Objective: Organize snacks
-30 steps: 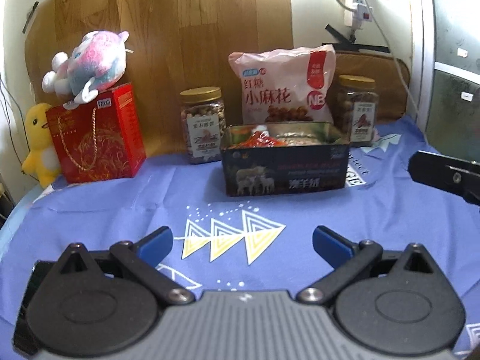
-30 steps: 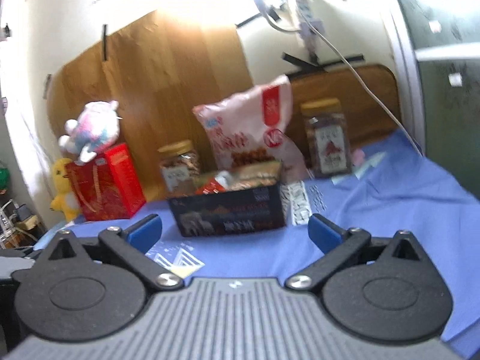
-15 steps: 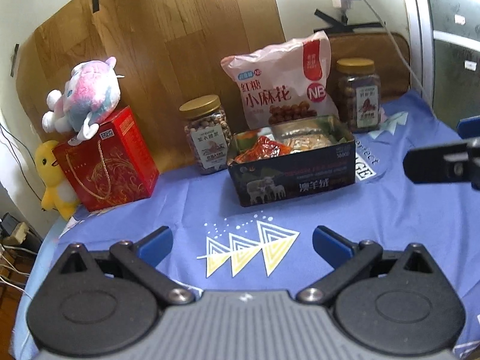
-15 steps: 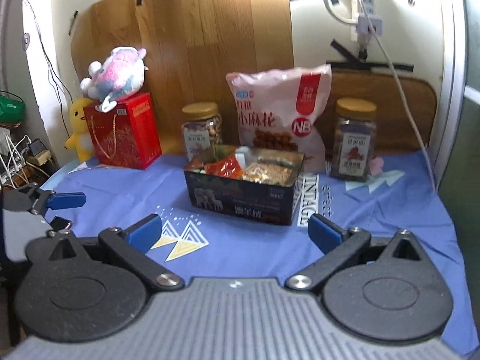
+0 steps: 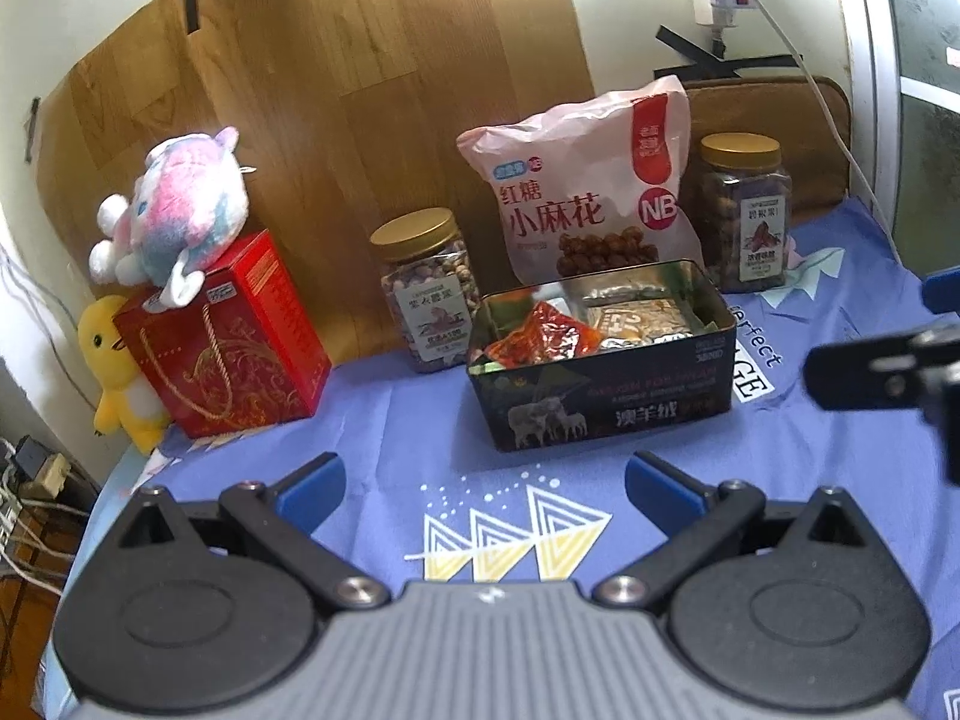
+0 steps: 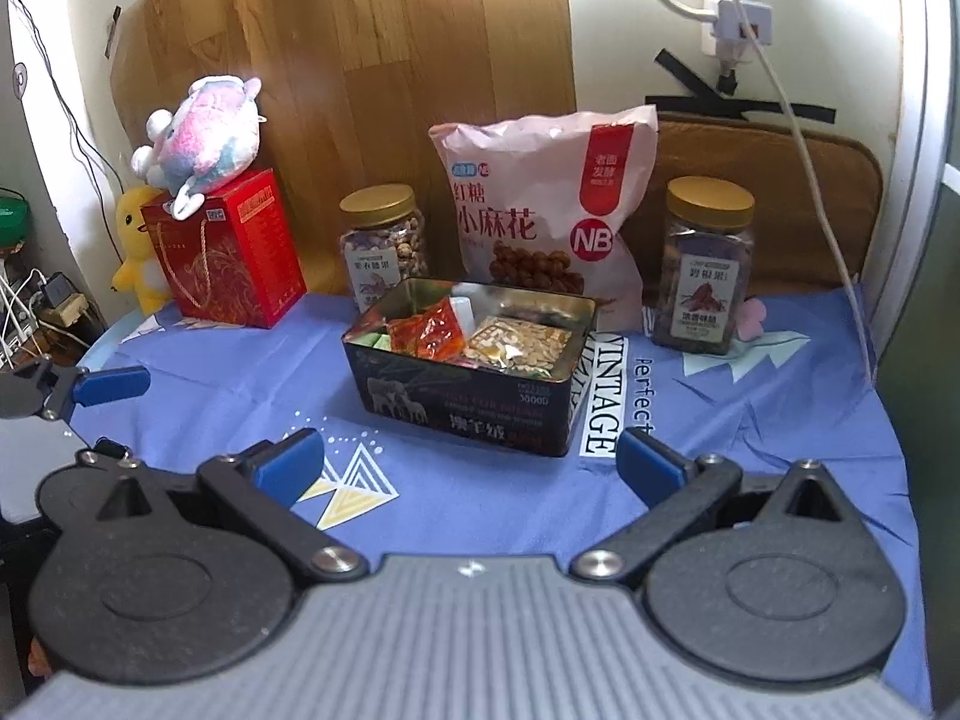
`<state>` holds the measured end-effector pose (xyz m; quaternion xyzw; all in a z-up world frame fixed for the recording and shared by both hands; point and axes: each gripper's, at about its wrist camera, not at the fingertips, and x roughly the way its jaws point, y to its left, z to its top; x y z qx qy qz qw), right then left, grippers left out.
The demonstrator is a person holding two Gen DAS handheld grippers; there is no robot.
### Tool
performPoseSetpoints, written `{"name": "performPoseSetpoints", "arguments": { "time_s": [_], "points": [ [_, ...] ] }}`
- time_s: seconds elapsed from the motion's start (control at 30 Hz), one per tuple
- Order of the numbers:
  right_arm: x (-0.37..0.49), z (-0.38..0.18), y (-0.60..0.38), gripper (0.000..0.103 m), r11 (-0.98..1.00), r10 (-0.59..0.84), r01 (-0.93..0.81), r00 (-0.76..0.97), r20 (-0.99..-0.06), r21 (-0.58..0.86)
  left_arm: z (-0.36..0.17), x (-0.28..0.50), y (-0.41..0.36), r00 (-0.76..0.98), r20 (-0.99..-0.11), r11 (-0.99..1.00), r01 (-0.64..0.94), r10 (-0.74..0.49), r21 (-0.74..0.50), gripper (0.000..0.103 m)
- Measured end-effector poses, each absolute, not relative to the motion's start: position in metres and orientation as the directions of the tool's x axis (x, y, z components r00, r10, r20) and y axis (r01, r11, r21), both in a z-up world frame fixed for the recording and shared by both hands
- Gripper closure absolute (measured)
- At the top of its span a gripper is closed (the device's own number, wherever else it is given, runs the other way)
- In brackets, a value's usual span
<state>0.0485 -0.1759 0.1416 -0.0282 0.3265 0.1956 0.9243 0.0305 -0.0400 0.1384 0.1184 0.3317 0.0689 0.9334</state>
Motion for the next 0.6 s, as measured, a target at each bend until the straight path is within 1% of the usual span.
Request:
{"name": "performPoseSetpoints", "arguments": {
  "time_s": [0.17,0.6],
  "points": [
    [0.068,0.134,-0.172,0.000,0.918,0.347,-0.389,0.685,-0.640,0.081,0.138,0.042,-0.046,0.769,-0.603,0.959,-0.042,0.211,0.281,0.000],
    [0.110,0.126,-0.163,0.000,0.903,0.363,-0.421,0.648,-0.670,0.082,0.130,0.077,-0.041,0.737,-0.633,0.952,-0.044,0.236,0.304,0.000]
  ]
}}
